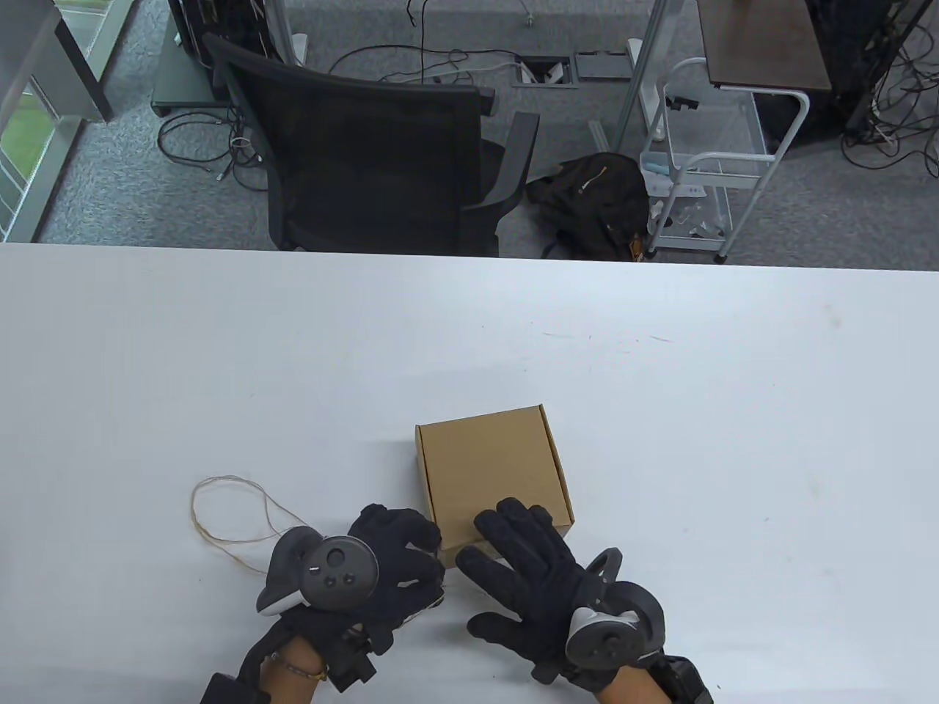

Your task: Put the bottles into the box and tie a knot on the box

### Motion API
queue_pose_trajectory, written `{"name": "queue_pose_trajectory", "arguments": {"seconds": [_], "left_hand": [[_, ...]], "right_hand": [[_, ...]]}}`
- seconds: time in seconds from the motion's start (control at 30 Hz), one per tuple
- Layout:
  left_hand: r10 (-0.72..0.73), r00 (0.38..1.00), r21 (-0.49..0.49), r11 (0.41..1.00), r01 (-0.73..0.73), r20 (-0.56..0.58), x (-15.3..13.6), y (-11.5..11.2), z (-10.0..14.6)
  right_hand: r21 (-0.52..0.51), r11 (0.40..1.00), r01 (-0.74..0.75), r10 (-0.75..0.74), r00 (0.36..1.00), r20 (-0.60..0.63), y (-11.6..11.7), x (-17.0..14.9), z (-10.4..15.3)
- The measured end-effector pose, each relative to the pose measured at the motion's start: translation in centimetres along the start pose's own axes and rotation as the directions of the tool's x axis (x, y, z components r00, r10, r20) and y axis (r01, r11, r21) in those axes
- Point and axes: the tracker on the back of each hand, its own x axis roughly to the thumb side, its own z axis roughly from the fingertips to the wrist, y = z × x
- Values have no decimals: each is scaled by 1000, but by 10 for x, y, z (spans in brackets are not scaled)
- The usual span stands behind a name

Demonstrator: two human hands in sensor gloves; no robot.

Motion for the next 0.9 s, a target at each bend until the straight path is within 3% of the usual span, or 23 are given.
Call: {"name": "queue_pose_trajectory", "arguments": {"seconds": [0.17, 0.3, 0.4, 0.57, 0.73, 0.8, 0.9], "left_hand": [[33, 999, -9, 999, -33, 24, 10, -4, -1], [128, 992, 2, 992, -128, 21, 10, -6, -3], [150, 988, -59, 987, -148, 39, 9, -6, -3], [283, 956, -4, 959, -284, 77, 4, 1, 0], [470, 875, 32, 879, -476, 112, -6, 2, 2], [518, 844, -5, 853, -523, 141, -1, -3, 1], [365, 921, 12, 929, -370, 134, 13, -10, -3]], "right_hand": [[-47, 998, 45, -44, 999, 32, 7, 13, -6], [-163, 986, 17, -11, 999, 37, 0, 21, -6], [-195, 968, 155, -159, 987, -4, -5, 16, -5], [-240, 909, 341, -372, 924, -94, -15, -4, 1], [-313, 812, 493, -564, 800, -202, -21, -26, 11], [-325, 786, 526, -600, 774, -200, -19, -29, 11], [-311, 820, 480, -553, 804, -218, -18, -25, 8]]}}
